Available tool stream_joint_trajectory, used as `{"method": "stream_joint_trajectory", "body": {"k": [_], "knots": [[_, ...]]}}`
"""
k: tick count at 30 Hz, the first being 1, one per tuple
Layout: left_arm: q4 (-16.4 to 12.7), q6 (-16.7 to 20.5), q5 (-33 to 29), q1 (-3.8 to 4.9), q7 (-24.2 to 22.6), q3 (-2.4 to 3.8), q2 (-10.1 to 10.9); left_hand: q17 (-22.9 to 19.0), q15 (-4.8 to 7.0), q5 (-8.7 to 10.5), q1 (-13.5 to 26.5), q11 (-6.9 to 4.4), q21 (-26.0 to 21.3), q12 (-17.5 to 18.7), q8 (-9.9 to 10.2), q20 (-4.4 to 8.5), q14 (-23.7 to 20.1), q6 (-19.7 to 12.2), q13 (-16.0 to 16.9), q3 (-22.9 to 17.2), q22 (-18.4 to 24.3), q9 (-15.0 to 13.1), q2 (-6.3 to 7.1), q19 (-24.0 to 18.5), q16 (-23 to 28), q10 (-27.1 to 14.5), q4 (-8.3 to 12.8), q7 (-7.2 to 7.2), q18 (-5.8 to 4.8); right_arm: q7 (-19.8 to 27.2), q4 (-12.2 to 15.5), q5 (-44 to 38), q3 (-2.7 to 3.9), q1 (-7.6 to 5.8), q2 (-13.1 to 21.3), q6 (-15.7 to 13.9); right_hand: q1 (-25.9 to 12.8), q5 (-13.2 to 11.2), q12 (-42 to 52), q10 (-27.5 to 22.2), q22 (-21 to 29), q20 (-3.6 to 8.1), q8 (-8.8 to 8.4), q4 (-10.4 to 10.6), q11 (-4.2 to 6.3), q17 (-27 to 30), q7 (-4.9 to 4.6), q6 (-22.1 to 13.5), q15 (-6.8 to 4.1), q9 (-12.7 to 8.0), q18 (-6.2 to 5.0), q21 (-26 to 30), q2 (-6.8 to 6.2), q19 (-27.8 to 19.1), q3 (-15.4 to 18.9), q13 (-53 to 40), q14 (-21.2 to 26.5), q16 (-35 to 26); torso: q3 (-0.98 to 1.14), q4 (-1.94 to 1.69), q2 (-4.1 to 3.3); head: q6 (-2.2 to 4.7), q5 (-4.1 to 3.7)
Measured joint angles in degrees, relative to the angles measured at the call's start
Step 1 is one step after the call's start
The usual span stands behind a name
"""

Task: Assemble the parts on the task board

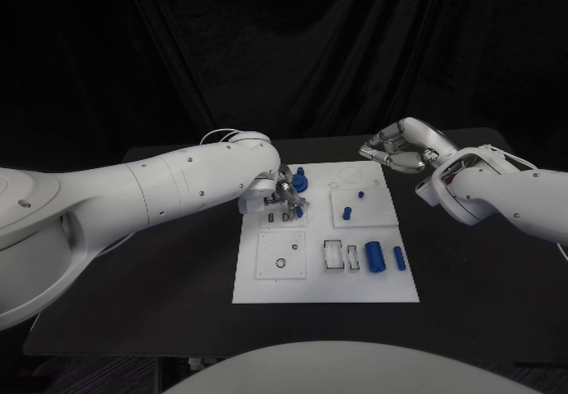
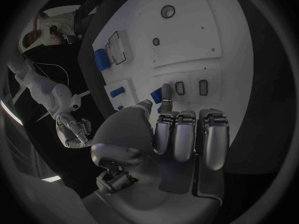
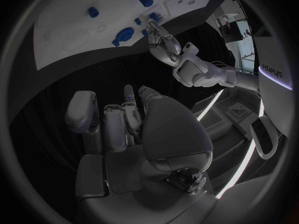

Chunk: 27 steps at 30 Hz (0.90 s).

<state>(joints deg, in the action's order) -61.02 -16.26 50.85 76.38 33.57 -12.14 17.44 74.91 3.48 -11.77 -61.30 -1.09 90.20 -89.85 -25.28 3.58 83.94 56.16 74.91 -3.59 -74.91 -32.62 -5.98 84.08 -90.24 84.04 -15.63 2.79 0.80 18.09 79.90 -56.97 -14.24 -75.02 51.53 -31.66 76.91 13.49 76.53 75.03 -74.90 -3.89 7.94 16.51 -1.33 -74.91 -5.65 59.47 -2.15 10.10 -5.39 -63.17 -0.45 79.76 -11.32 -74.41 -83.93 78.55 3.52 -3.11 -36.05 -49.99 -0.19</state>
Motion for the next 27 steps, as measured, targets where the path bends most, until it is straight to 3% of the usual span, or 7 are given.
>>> {"method": "stream_joint_trajectory", "body": {"k": [18, 27], "knots": [[0.4, 0.0, 0.0, -0.25, -0.6, 0.01, -0.2, 0.0, 0.0, -1.36, -1.6, 0.0, 0.0, 0.0, 1.3, 0.0, 0.0, -0.2, 0.0, -1.0, 0.0, -0.5, 0.05, 0.0, 0.0, 0.0, 1.3, 0.18, 0.0, -0.1, 0.0, 0.0, 0.0, 0.0, 0.0, 0.4, 0.0, 0.0, 0.0, 0.2, 0.0, 0.0, 0.0, 0.0, 0.21, 0.0, 0.0, 0.0, 0.0, 0.0, 0.0, 0.0, 0.0, 0.0, 0.0, 0.0, 0.0, 0.0, -0.01, 0.0, 0.0, -0.01, 0.04], [0.5, 0.0, 0.0, -0.3, -1.2, 0.0, -0.3, 0.0, 0.0, -1.7, -2.0, 0.0, 0.0, 0.0, 1.9, 0.0, 0.0, -0.2, 0.0, -1.6, 0.0, -0.7, 0.12, 0.0, 0.0, 0.0, 1.9, 0.18, 0.0, -0.3, 0.1, 0.0, 0.0, 0.0, 0.0, 0.5, 0.0, 0.0, 0.0, 0.2, 0.0, 0.2, 0.0, 0.0, 0.21, 0.0, 0.0, 0.0, 0.0, 0.0, 0.0, 0.0, 0.0, 0.2, 0.0, 0.0, 0.0, 0.0, -0.02, 0.0, -0.02, -0.01, -0.53]]}}
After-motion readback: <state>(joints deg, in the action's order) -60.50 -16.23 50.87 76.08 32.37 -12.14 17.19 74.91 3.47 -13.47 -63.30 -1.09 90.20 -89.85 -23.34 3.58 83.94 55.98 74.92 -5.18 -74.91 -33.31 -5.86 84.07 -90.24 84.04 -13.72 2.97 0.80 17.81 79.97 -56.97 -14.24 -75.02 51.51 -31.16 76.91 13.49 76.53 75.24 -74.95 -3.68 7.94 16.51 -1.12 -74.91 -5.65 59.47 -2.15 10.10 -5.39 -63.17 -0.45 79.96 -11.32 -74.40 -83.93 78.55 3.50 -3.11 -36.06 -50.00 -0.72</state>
